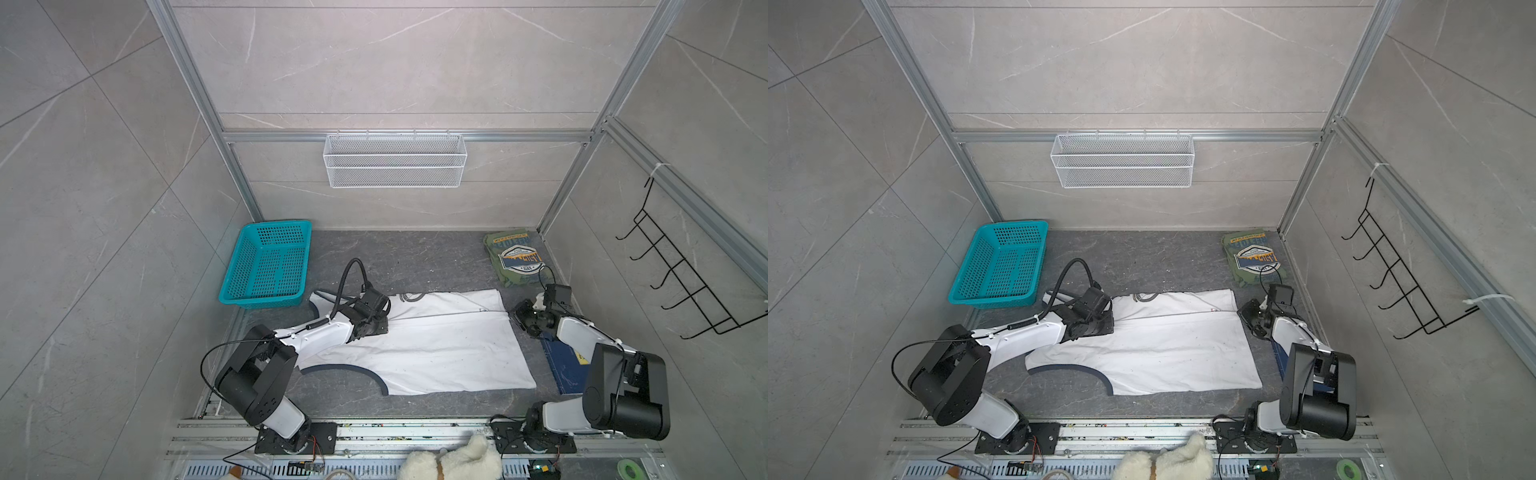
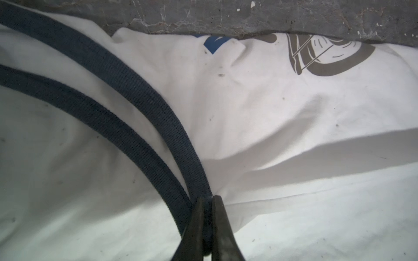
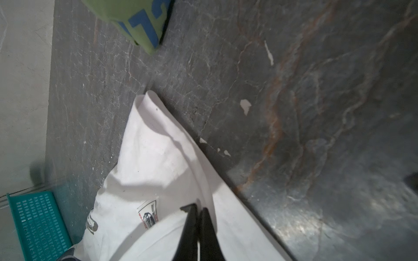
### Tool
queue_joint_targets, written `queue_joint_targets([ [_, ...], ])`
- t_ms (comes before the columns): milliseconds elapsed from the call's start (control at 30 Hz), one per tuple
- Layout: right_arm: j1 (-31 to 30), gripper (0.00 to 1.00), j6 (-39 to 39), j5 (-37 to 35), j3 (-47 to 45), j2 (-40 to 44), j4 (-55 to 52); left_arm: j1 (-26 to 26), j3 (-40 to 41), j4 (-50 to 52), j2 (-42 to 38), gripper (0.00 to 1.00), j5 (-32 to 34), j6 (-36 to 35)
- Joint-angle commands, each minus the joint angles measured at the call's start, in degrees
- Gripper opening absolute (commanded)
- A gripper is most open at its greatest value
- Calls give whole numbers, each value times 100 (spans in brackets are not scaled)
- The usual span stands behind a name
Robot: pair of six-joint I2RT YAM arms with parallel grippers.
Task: Fold and stack tank tops
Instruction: Fold the tank top at the center of the table, then smooth out the tank top at the center of the table.
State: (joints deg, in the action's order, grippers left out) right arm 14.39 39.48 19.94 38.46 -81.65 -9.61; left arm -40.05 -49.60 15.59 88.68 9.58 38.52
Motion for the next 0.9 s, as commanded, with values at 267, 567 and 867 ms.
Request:
queue_joint_targets([
  [267, 57, 39, -43, -637, 149, 622, -712, -225, 127, 280, -976, 34, 308, 266],
  [567, -413, 52, -415, -209, 805, 242, -648, -215, -671, 593, -607, 53, 248, -6],
  [867, -518, 45, -531, -90, 1831, -1491, -561, -144, -1095, 304, 673, 53, 17, 6],
])
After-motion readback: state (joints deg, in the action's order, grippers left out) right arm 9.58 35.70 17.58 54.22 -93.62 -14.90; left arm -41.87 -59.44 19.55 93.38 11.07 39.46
